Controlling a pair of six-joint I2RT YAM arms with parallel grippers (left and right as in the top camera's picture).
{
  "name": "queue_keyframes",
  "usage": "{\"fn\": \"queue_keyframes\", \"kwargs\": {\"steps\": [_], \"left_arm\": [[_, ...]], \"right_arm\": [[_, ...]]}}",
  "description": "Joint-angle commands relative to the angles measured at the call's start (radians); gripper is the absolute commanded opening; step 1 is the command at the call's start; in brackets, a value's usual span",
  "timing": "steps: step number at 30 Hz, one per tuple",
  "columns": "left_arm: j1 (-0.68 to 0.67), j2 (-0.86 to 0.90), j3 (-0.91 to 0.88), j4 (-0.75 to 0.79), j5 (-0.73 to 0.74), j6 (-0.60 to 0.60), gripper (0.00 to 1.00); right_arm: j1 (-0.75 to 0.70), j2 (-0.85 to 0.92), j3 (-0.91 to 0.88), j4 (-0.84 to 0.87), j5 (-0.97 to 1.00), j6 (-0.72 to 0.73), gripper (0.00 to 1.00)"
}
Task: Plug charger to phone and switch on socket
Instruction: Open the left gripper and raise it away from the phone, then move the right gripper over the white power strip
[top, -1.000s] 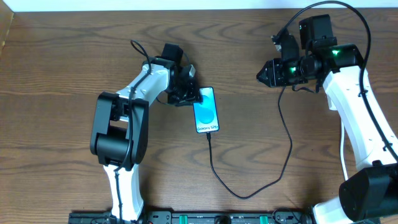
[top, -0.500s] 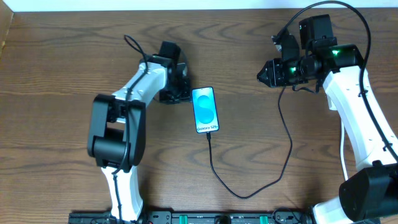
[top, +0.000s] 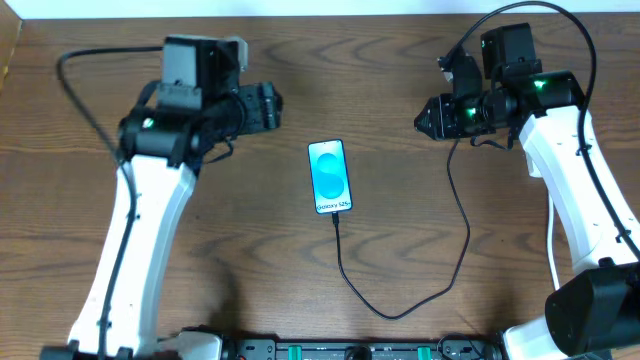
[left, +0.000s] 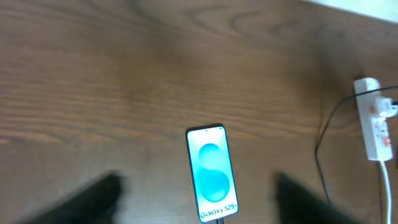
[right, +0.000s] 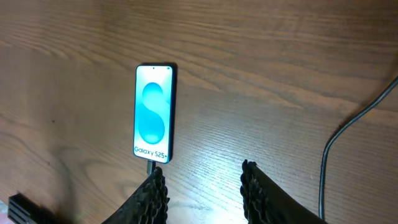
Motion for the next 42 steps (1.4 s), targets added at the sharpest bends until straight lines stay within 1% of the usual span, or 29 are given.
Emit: {"fn": "queue_keyframes", "kwargs": {"steps": [1, 5, 42], "left_arm": [[0.001, -0.05, 0.005, -0.01, -0.01, 0.01, 0.98], [0.001, -0.082, 0.005, -0.01, -0.01, 0.01, 0.98], [0.001, -0.082, 0.005, -0.01, -0.01, 0.01, 0.98]], "right_arm": [[0.006, -0.007, -0.007, 0.002, 0.004, -0.017, 0.38], [0.006, -0.007, -0.007, 0.002, 0.004, -0.017, 0.38], [0.006, -0.007, -0.007, 0.002, 0.004, -0.017, 0.38]]}}
